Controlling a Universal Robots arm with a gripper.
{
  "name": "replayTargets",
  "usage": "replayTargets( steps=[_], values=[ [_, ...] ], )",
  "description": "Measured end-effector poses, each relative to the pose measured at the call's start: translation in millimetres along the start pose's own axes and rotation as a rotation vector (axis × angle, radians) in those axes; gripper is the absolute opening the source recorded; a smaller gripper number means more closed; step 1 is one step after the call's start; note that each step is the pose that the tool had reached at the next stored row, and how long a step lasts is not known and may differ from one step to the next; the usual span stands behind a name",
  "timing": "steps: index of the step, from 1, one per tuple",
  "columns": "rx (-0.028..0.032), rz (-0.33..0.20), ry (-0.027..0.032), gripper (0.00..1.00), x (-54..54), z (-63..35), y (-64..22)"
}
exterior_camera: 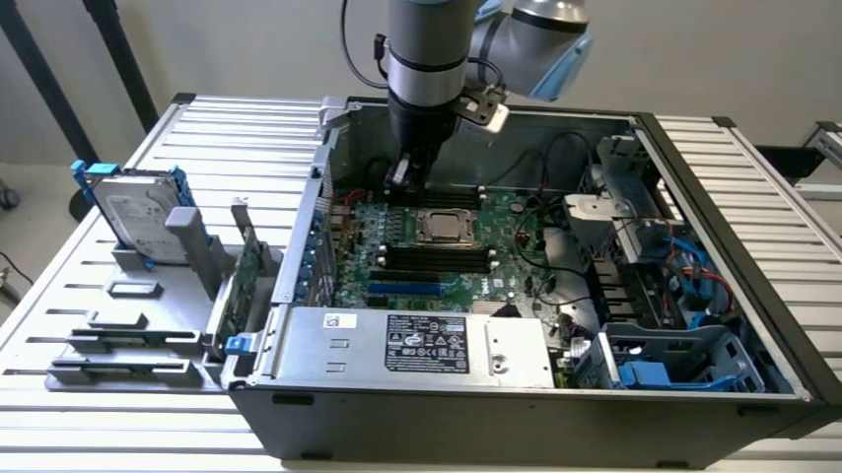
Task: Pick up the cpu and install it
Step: 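Install the first cpu locking lever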
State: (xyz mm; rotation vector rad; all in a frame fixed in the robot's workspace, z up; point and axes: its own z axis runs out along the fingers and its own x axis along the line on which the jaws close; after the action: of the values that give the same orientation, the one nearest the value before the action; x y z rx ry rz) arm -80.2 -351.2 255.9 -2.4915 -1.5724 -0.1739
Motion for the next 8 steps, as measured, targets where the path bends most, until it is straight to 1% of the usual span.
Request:
replayTargets(
  steps=[2, 3, 4, 5, 8],
  values=[
    [0.0081, 0.013, 0.0243, 0.11, 0.0, 0.0, -0.1],
    [0.0104, 0.022, 0.0335, 0.11, 0.0, 0.0, -0.1],
    [0.0113, 0.032, 0.0409, 0.11, -0.1, 0.0, -0.2],
    [0.0112, 0.042, 0.0470, 0.11, -0.1, 0.0, -0.2],
    [0.0085, 0.078, 0.0613, 0.11, -0.1, 0.1, -0.1]
  ],
)
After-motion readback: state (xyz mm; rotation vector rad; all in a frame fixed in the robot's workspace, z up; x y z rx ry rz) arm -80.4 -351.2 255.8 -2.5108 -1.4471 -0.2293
